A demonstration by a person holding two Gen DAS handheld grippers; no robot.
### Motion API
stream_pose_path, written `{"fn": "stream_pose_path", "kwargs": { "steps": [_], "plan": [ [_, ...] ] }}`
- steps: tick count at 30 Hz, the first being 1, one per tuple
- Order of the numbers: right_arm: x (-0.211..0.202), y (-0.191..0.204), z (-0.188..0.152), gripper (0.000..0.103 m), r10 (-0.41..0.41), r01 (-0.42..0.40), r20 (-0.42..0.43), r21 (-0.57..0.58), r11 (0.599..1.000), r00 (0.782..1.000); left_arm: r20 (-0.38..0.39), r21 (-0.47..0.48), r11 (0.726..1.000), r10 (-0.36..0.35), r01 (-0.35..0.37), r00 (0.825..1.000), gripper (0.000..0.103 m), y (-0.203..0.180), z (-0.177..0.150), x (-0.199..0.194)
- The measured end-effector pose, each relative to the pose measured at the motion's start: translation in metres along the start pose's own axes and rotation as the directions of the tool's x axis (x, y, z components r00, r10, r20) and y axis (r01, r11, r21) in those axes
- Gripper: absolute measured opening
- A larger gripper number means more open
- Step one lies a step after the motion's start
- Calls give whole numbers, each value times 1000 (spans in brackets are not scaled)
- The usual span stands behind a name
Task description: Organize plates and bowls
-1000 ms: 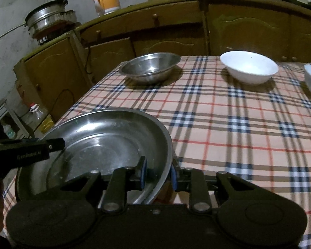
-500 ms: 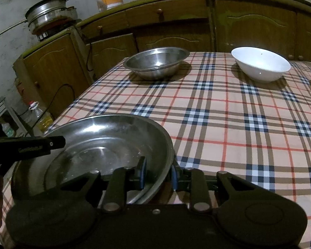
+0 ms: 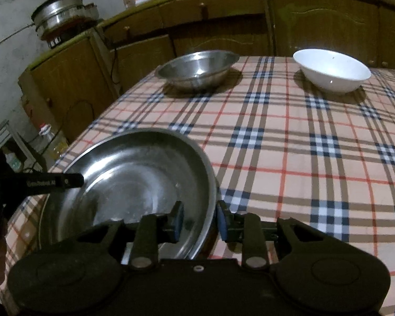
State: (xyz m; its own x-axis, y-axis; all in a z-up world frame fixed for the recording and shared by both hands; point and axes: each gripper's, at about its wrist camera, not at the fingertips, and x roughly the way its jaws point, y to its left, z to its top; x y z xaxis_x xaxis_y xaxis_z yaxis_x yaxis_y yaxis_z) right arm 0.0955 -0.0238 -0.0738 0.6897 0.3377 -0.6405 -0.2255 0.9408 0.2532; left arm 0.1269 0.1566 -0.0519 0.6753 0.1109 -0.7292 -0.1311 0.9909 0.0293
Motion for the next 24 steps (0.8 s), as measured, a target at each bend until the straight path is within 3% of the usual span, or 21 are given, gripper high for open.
{"fn": "stream_pose_path", "kwargs": {
  "steps": [5, 8, 11, 18, 24],
  "plan": [
    [-11, -13, 10, 48, 3, -4, 41, 25, 1000, 999, 42, -39, 999, 26, -24, 999, 41, 6, 4, -12],
    [-19, -20, 23, 55, -7, 7, 75, 3, 1000, 997, 82, -56, 998, 11, -7, 997, 51, 5, 11, -23],
    [-18, -30, 43, 60, -9, 8, 94, 10, 1000, 996, 114, -64, 998, -18, 26, 993, 53, -1, 24, -29],
    [-3, -35, 99, 69, -15, 19, 123, -31, 999, 992, 170, -44, 998, -35, 43, 985, 61, -14, 80, -18],
    [27, -32, 151, 74, -14, 23, 138, -64, 998, 990, 175, -22, 999, -20, 24, 984, 64, -28, 128, 21]
  ]
}}
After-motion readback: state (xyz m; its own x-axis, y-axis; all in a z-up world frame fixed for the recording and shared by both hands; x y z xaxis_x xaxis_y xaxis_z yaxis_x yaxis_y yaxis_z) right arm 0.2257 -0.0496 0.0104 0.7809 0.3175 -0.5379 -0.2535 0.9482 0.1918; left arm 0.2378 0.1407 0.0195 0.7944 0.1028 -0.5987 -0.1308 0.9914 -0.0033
